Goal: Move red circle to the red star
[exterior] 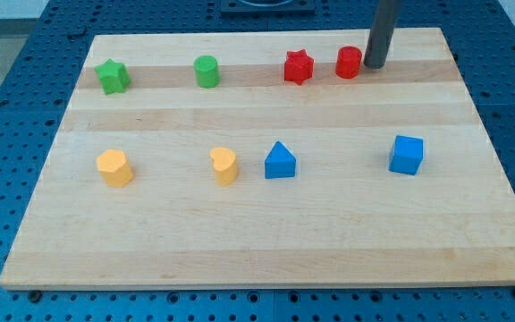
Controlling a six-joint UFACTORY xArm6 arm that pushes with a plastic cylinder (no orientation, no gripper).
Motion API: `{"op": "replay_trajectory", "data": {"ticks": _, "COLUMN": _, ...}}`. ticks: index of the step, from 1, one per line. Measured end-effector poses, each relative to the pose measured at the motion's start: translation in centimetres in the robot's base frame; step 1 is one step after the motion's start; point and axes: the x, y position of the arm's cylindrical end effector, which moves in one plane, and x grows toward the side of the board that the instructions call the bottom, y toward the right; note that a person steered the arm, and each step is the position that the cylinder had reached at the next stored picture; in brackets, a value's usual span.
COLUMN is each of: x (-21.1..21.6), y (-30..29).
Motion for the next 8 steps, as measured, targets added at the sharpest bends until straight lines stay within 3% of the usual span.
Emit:
{"op": "replay_trajectory", "data": {"ticks": 3, "x": -0.8, "y": -4.0}}
{"op": "replay_trajectory", "data": {"ticks": 8, "x": -0.6, "y": -5.3}}
